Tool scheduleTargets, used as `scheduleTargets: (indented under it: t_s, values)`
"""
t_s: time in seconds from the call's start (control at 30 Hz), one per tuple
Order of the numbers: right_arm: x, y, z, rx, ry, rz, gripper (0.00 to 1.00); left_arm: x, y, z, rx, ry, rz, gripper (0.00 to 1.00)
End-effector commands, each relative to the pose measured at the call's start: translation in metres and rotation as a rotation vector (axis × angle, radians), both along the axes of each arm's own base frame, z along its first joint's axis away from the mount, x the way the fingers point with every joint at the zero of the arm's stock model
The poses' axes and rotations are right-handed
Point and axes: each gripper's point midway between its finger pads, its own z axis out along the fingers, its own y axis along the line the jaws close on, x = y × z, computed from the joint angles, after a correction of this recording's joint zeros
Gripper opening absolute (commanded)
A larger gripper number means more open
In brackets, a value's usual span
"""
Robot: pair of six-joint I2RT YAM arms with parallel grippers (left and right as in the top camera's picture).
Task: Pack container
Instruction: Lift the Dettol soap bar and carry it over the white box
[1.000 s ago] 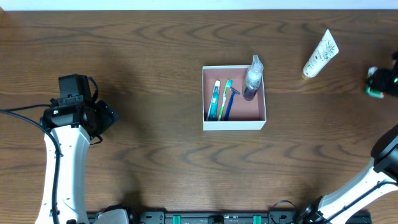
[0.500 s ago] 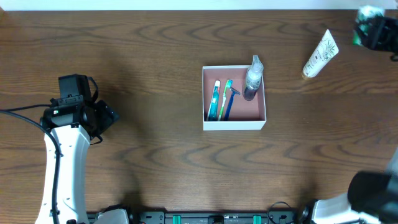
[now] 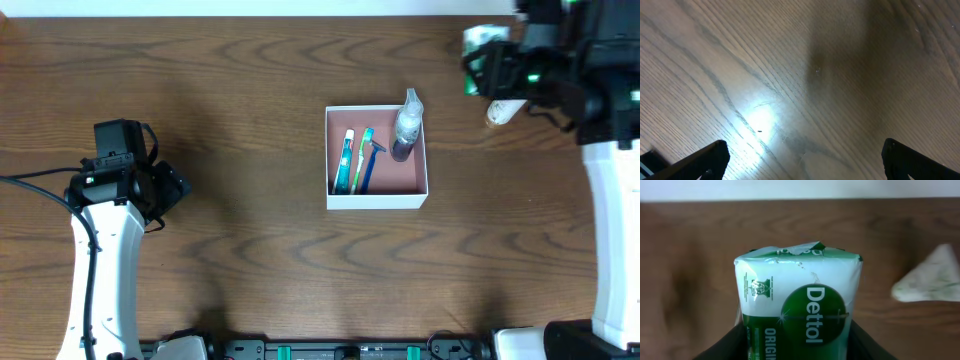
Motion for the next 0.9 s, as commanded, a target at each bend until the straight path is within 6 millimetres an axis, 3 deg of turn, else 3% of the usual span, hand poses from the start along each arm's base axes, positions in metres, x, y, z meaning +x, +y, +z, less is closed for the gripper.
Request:
scheduleTargets:
  t_s: [0.0,0.33,0.53,0.87]
  values:
    - [-0.003,0.021,-0.01,-0.033,0.035,0.0,0.24,-0.002,0.002,-0.001,0.0,0.005,0.019,0.98]
    - [-0.013,0.065,-0.078,-0.101,0.238,-0.046,0.24,-0.001,0.002,-0.001,0.0,0.004,0.019,0.98]
    - [-0.013,0.085,-0.132,-0.14,0.356,-0.067,0.23,-0.001,0.002,-0.001,0.0,0.004,0.019,0.98]
    - [-0.012,0.098,-0.193,-0.226,0.483,-0.099,0.21,-0.001,0.002,-0.001,0.0,0.004,0.019,0.98]
